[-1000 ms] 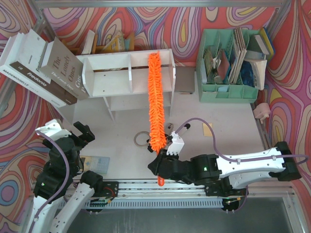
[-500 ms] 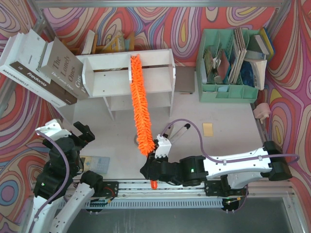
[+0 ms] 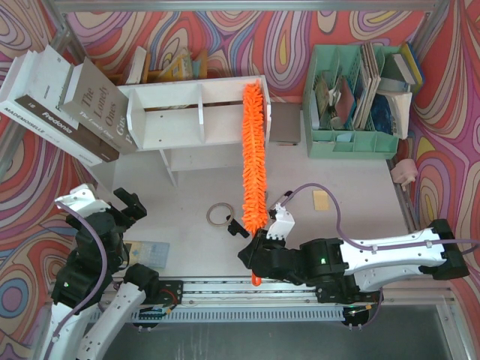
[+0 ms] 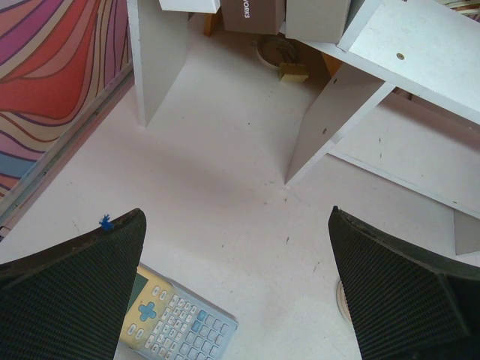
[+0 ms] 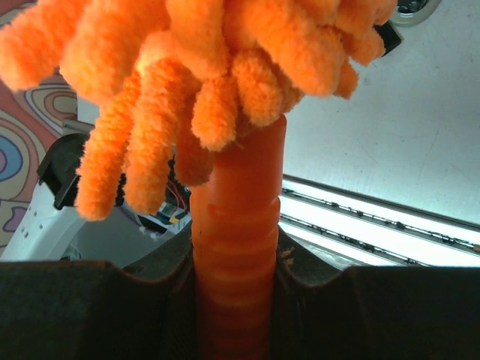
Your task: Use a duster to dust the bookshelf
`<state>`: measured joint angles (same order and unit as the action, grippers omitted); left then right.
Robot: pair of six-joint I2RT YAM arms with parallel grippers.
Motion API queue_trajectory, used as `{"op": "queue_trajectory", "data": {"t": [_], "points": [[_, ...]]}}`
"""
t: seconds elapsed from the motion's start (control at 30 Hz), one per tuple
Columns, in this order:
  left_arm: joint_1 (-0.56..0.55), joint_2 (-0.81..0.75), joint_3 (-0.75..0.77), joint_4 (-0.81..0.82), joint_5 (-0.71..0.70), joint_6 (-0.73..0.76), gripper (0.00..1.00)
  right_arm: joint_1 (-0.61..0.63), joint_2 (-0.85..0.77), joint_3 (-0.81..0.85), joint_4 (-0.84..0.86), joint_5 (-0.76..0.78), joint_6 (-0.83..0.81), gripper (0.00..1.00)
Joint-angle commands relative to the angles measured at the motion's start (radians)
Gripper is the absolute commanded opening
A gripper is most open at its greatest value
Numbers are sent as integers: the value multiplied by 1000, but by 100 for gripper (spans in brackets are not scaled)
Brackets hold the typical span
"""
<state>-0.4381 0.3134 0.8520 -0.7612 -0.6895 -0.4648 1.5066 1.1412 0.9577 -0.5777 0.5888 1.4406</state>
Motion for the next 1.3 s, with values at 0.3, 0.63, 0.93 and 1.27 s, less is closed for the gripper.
{"op": "queue_trajectory", "data": {"t": [0.3, 0.63, 0.93, 1.27], "points": [[-4, -2, 16, -10, -16, -6, 98, -2, 149, 90, 232, -88, -283, 0], [-4, -3, 15, -10, -15, -6, 98, -2, 73, 58, 36, 48, -73, 0], [-3, 4, 15, -7, -12, -5, 98, -2, -46, 27, -88, 134, 14, 0], [-2, 8, 16, -7, -12, -5, 98, -3, -41, 189, -48, 119, -322, 0]]}}
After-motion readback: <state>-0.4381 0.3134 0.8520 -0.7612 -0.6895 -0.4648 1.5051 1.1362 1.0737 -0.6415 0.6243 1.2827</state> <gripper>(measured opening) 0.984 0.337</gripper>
